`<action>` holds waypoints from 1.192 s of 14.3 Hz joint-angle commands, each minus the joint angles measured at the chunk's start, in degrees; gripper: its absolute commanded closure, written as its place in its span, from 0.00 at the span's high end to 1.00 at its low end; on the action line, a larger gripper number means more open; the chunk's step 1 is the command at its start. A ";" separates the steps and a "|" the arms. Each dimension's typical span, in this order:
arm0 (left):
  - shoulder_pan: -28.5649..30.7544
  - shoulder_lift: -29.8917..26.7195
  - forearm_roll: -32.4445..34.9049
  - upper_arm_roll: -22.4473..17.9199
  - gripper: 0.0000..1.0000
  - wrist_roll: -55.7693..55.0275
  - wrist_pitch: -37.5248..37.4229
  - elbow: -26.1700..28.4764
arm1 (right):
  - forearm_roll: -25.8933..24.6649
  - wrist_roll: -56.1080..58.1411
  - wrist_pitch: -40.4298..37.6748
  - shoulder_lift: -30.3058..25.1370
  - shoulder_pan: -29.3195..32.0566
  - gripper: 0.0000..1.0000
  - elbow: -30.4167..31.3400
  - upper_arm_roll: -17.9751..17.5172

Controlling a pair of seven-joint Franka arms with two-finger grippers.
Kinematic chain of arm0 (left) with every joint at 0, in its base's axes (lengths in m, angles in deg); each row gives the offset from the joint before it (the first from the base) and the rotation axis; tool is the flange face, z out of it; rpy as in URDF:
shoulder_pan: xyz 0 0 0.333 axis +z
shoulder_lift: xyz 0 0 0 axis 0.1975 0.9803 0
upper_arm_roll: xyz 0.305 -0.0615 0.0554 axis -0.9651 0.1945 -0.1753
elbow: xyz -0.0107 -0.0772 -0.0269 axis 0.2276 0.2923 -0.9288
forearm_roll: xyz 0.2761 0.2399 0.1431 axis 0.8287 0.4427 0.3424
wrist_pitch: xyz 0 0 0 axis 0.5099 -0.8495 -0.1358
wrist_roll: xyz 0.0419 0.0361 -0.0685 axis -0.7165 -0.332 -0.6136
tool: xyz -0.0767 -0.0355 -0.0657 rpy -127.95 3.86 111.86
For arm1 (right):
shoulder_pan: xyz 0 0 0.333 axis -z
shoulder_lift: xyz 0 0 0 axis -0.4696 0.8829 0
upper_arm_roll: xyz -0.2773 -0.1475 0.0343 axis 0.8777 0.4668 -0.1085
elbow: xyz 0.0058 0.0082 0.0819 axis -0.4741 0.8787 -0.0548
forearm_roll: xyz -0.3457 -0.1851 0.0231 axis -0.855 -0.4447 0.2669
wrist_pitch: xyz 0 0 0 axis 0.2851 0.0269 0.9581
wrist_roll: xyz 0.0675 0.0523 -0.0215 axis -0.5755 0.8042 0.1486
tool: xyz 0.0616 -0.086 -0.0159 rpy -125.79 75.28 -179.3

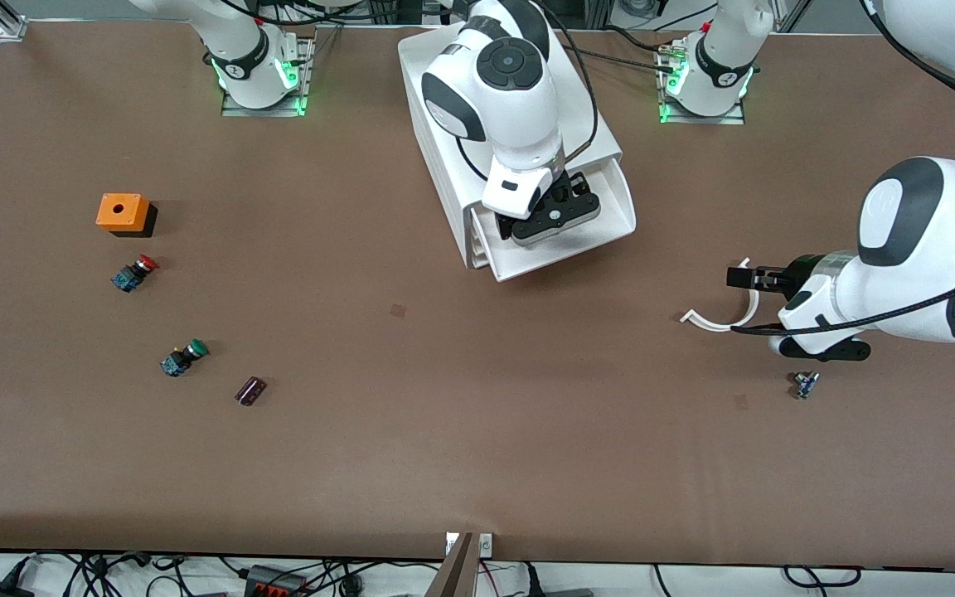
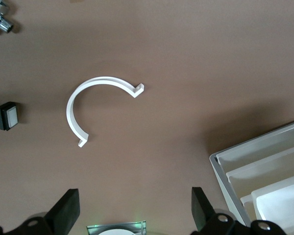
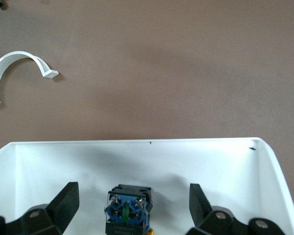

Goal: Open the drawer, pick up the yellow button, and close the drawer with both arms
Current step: 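Grasp the blue push button inside the drawer with the right gripper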

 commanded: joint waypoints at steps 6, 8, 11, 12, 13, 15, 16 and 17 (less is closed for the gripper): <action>0.80 -0.58 0.52 -0.04 1.00 -1.20 -0.55 -1.58 | -0.36 -1.48 -3.56 1.80 -0.89 0.82 -1.85 0.24; 0.89 0.65 0.78 -0.13 1.00 -1.56 -0.29 -2.28 | -0.36 -1.39 -4.00 1.80 -0.89 0.72 -1.85 0.15; 0.89 1.10 0.60 -0.13 1.00 -2.16 0.41 -2.20 | -0.18 -1.48 -5.49 1.71 -0.98 0.42 -2.03 -0.02; 1.06 1.01 0.77 -0.13 1.00 -2.17 1.28 -2.20 | -0.18 -1.65 -5.76 1.71 -0.98 0.32 -2.12 -0.02; 1.15 1.10 0.69 -0.13 1.00 -2.17 1.46 -2.11 | -0.18 -1.83 -5.76 1.71 -1.33 0.20 -2.12 0.06; 1.15 1.10 0.69 -0.04 1.00 -2.17 1.47 -2.11 | -0.27 -1.83 -5.76 1.54 -1.51 0.03 -2.29 0.06; 1.15 1.10 0.60 -0.04 1.00 -2.17 1.55 -2.11 | -0.27 -1.83 -5.85 1.36 -1.51 0.00 -2.29 0.24; 1.15 1.10 0.60 -0.04 1.00 -2.17 1.55 -2.11 | -0.27 -1.83 -6.11 1.19 -1.42 0.00 -2.38 0.50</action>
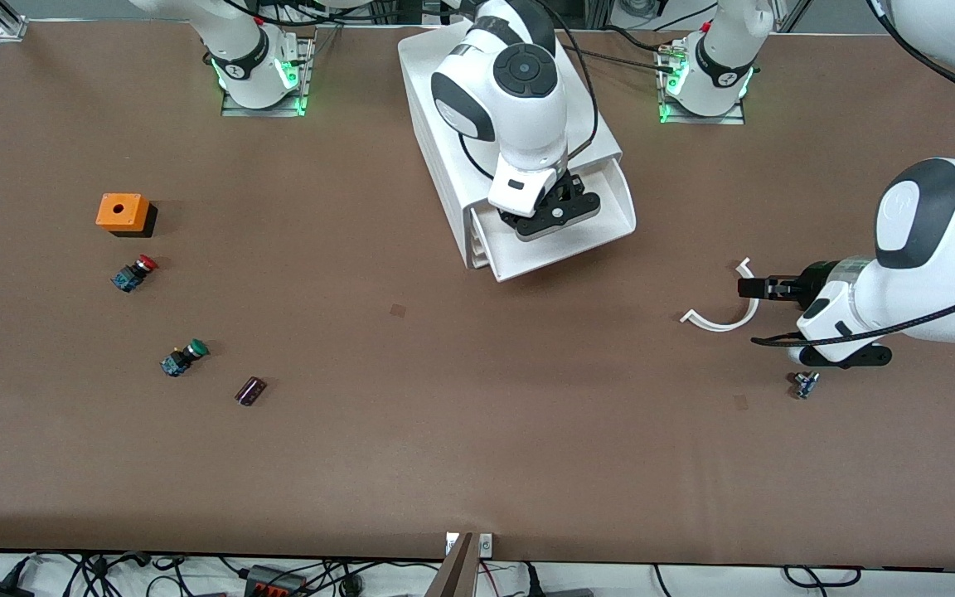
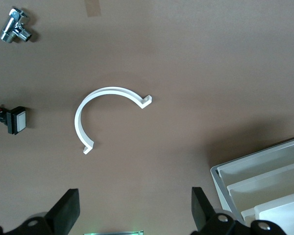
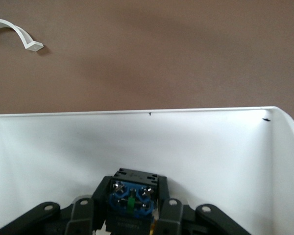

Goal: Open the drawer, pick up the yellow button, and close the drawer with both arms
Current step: 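Grasp the blue push button inside the drawer with the right gripper, then lift the button out with the right gripper while the left gripper approaches the drawer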

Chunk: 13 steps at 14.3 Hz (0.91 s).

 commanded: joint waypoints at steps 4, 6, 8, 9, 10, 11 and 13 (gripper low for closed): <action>-0.55 0.59 0.44 0.49 1.00 -3.66 1.58 -1.80 | -0.28 -1.38 -8.44 -0.98 3.47 0.00 -8.15 0.68; -0.81 0.59 0.44 0.85 1.00 -7.00 4.21 -1.71 | -0.90 -1.38 -11.79 -2.99 6.37 0.00 -8.60 2.25; -2.82 0.59 0.53 1.11 1.00 -10.61 7.99 -0.40 | -0.38 -0.41 -14.34 -3.79 7.70 0.00 -8.34 6.64; -4.05 0.59 0.53 1.20 1.00 -12.80 9.83 0.91 | -0.02 0.37 -15.05 -3.79 10.23 0.00 -8.34 7.01; -5.28 0.51 0.53 1.29 1.00 -15.08 12.11 2.32 | -0.02 3.16 -16.01 -3.88 12.95 0.00 -7.82 6.66; -6.60 0.25 0.53 1.37 1.00 -17.80 14.49 4.07 | -0.02 7.02 -17.59 -3.97 14.54 0.00 -6.59 6.74; -10.11 -0.02 0.53 1.38 1.00 -22.63 19.06 6.97 | 0.24 15.20 -18.31 -4.32 18.58 0.00 -3.35 6.66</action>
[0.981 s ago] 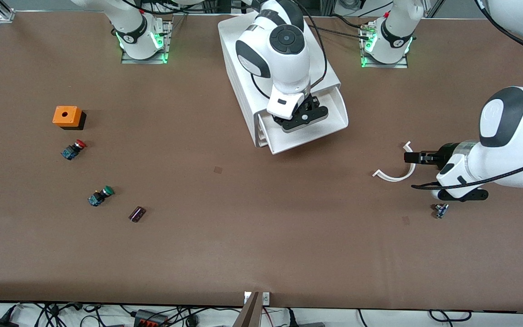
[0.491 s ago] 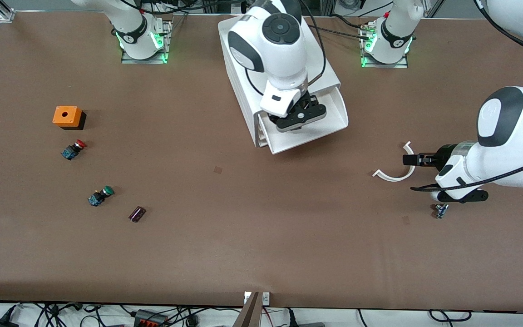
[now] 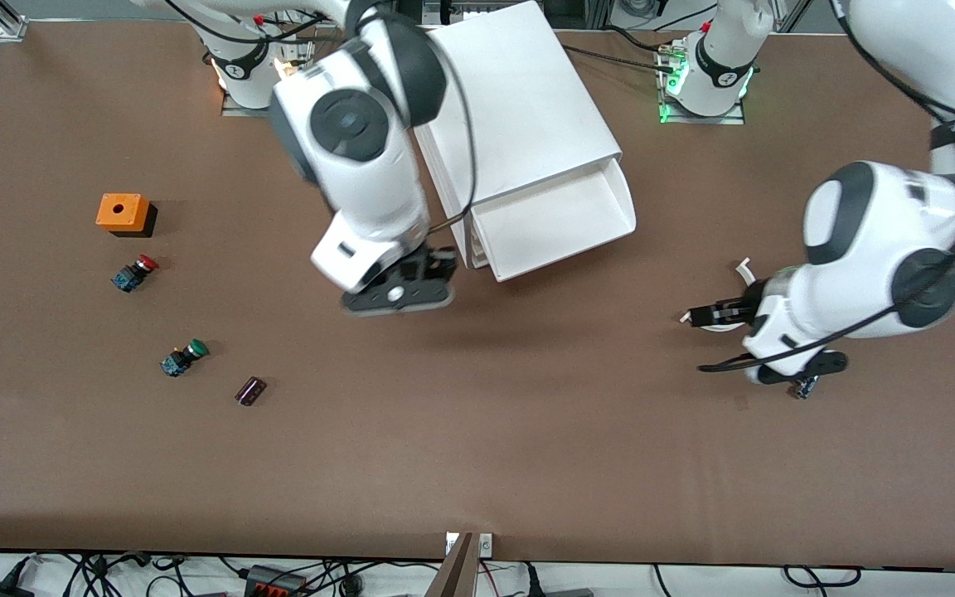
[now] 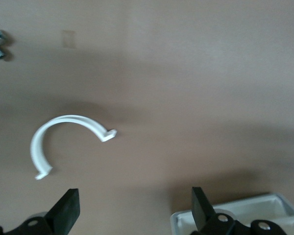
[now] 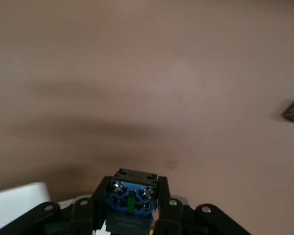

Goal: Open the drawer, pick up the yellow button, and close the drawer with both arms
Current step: 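Lift the button out with the right gripper while the left gripper approaches the drawer, then push the drawer shut with the left gripper while the right gripper lowers the button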

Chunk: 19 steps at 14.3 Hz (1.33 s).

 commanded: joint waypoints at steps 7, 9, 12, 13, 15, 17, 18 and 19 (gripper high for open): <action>-11.65 -2.04 0.36 2.08 1.00 -15.44 12.17 11.52 | 1.54 21.72 8.34 -5.59 11.57 0.00 22.53 -0.50; -11.57 -3.00 0.36 4.55 1.00 -18.17 11.99 12.40 | 1.54 24.71 14.15 -7.70 12.71 0.00 30.10 -0.59; -11.48 -6.07 0.36 6.84 1.00 -19.24 14.18 17.75 | 1.54 25.51 18.47 -9.73 13.24 0.00 37.67 -0.59; -11.39 -6.96 0.36 7.45 0.99 -19.41 15.58 19.68 | 1.46 25.86 21.18 -9.99 13.24 0.00 40.39 -0.50; -11.13 -8.80 0.28 9.56 0.99 -19.85 17.00 22.59 | 1.54 30.23 24.27 -10.00 14.20 0.00 43.31 -0.50; -11.13 -10.12 -0.69 11.84 0.99 -23.09 17.09 24.44 | 1.54 33.32 24.63 -9.38 15.70 0.00 44.36 -0.67; -11.13 -10.30 -0.78 12.72 0.99 -24.06 17.35 25.06 | 1.54 33.51 25.42 -9.29 15.79 0.00 45.33 -0.67; -11.13 -10.39 -0.78 13.43 0.99 -24.33 17.35 25.24 | 1.54 33.51 27.51 -9.29 15.79 0.00 46.64 -0.67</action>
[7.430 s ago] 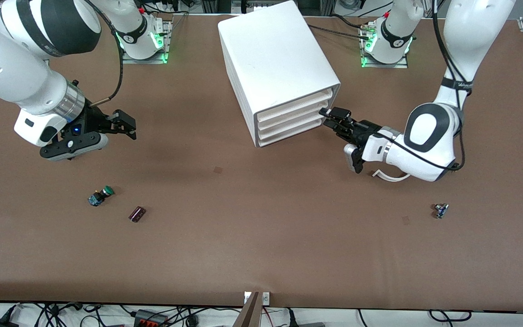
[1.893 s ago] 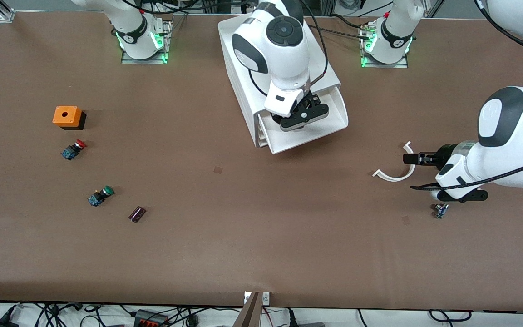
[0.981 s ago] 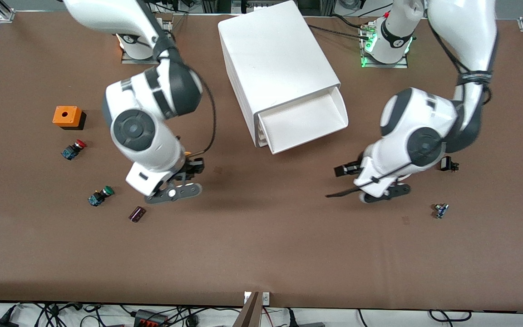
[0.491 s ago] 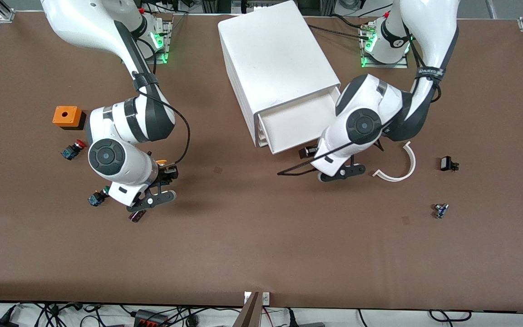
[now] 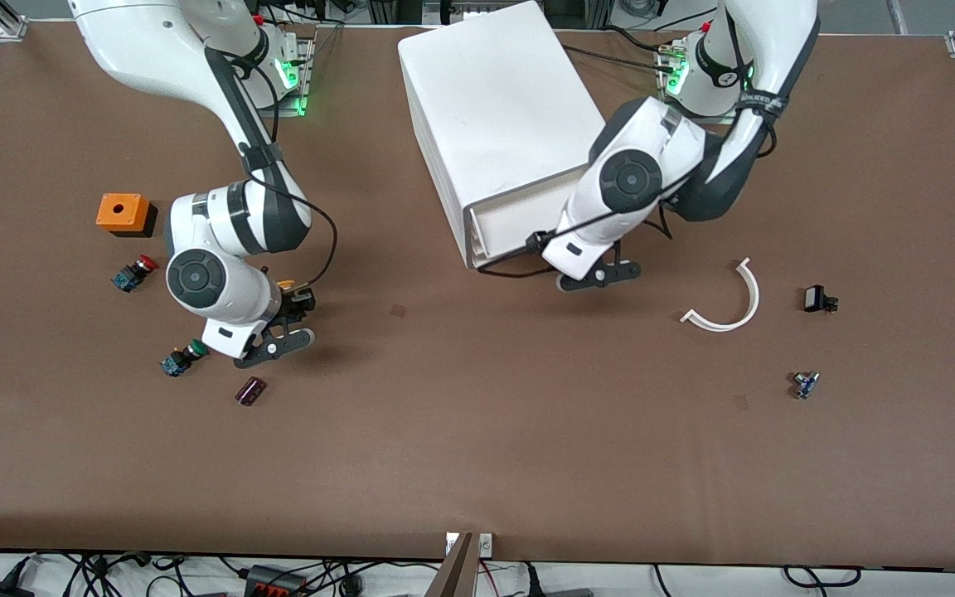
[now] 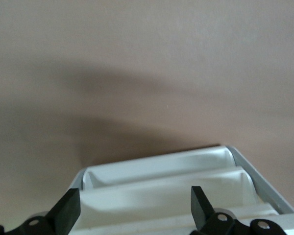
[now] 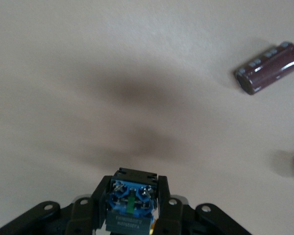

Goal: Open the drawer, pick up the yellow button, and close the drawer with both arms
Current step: 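Push the drawer shut with the left gripper while the right gripper lowers the button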

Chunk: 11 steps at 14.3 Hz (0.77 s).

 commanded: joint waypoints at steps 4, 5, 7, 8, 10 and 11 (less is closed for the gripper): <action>0.69 -4.34 -0.75 3.87 1.00 -1.73 1.27 5.95 | 0.61 1.83 10.03 0.42 0.60 0.00 6.74 -0.96; 0.60 -4.34 -0.75 3.87 1.00 -2.16 1.27 5.95 | 0.61 1.83 11.26 1.30 0.51 0.00 6.65 -1.05; 0.69 -4.34 -0.75 4.75 1.00 -2.61 1.27 5.95 | 0.61 1.74 13.20 2.88 0.60 0.00 6.13 -1.75; 0.60 -4.34 -0.75 4.84 1.00 -2.43 1.27 5.95 | 0.61 1.66 14.25 2.98 0.78 0.00 6.03 -1.93; 0.08 -4.25 -0.75 4.84 1.00 -2.43 1.27 5.95 | 0.61 1.39 14.96 3.24 0.69 0.01 5.86 -1.93; 0.16 -4.25 -0.75 5.01 1.00 -2.43 1.19 5.95 | 0.79 0.61 14.79 3.24 0.69 0.35 4.99 -1.93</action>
